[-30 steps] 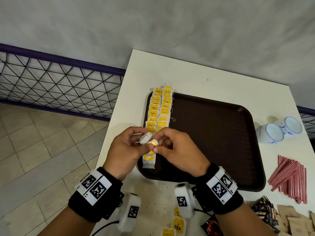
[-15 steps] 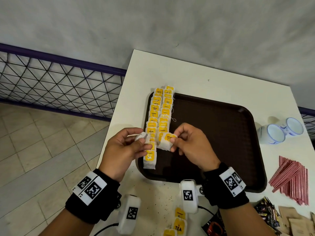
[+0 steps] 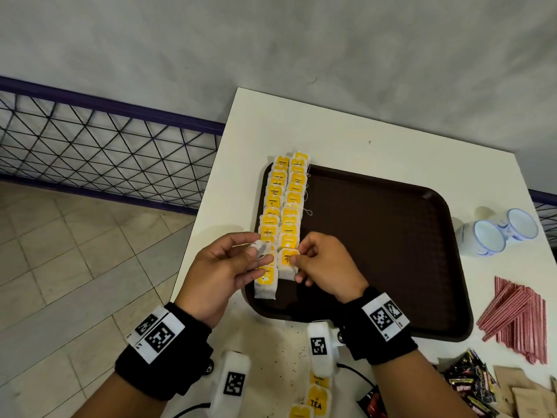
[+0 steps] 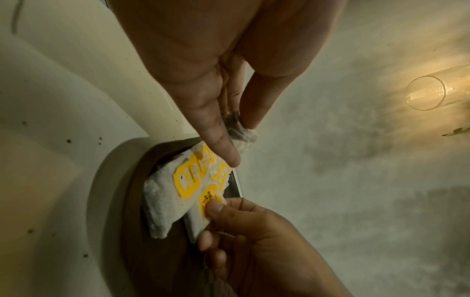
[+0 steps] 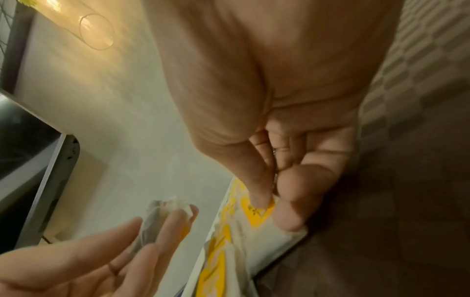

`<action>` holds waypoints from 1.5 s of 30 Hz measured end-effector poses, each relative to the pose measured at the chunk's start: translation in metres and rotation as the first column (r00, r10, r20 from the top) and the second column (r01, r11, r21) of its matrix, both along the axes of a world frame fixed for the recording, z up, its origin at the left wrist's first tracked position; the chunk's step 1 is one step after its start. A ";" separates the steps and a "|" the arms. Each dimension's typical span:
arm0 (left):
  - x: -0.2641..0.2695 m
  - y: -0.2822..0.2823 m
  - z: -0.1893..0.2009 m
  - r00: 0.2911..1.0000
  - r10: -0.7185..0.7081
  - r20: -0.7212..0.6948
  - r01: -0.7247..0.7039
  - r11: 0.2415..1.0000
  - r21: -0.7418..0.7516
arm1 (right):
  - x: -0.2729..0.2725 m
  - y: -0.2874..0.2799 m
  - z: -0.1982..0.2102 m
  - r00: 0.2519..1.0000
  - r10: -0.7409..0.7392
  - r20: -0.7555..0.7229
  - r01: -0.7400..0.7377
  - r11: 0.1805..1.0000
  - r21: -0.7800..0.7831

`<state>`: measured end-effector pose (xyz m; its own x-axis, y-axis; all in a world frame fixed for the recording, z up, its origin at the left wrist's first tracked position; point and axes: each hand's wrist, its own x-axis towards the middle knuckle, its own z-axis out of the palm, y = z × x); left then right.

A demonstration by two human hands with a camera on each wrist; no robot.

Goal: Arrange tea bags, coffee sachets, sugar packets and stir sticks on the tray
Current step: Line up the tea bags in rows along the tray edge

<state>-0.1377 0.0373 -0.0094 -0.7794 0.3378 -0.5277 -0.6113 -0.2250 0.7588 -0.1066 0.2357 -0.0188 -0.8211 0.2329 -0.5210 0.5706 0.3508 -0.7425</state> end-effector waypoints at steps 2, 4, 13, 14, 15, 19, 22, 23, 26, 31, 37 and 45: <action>0.000 0.001 0.000 1.000 0.006 0.021 -0.007 0.999 0.032 | -0.002 -0.002 -0.003 1.000 -0.023 0.000 0.023 0.999 0.028; 0.001 0.002 0.001 1.000 0.005 0.019 -0.006 0.999 0.047 | -0.002 -0.003 -0.003 0.999 -0.045 -0.004 0.045 0.998 0.054; 0.004 0.006 -0.006 0.965 -0.065 -0.253 0.027 0.988 -0.152 | 0.004 -0.005 0.021 0.983 -0.043 -0.180 0.058 0.995 0.078; 0.004 0.007 -0.006 0.956 -0.085 -0.282 0.035 0.983 -0.179 | 0.005 -0.008 0.028 0.982 -0.063 -0.178 0.058 0.998 -0.034; 0.004 0.008 -0.005 0.945 -0.108 -0.310 0.046 0.979 -0.200 | 0.006 -0.010 0.034 0.983 -0.079 -0.163 0.058 0.990 -0.127; 0.007 0.013 -0.001 0.906 -0.173 -0.386 0.090 0.970 -0.225 | 0.005 -0.014 0.036 0.987 -0.036 -0.156 0.003 0.978 -0.208; 0.009 0.014 0.000 0.885 -0.204 -0.418 0.086 0.955 -0.284 | 0.005 -0.015 0.034 0.971 -0.042 -0.233 -0.006 0.979 -0.202; 0.008 0.013 0.000 0.879 -0.212 -0.426 0.081 0.949 -0.305 | 0.005 -0.015 0.034 0.965 -0.053 -0.259 -0.002 0.979 -0.206; 0.008 0.010 -0.003 0.859 -0.252 -0.446 0.087 0.930 -0.358 | 0.005 -0.011 0.036 0.954 -0.080 -0.289 0.010 0.972 -0.237; 0.010 0.002 -0.010 0.868 -0.282 -0.409 0.095 0.902 -0.421 | 0.007 0.001 0.039 0.948 -0.074 -0.309 0.020 0.985 -0.174; 0.023 -0.012 -0.015 0.837 -0.362 -0.410 0.108 0.844 -0.525 | 0.021 0.015 0.034 0.991 0.039 -0.132 -0.044 0.998 -0.034; 0.039 -0.019 -0.022 0.801 -0.440 -0.406 0.109 0.773 -0.625 | 0.025 0.006 0.020 0.982 0.139 0.128 -0.127 0.987 -0.096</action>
<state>-0.0990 0.0182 -0.0315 -0.8982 0.3636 -0.2470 -0.0675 0.4412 0.8949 -0.0815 0.2419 0.0014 -0.7633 0.0752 -0.6417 0.6194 0.3675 -0.6937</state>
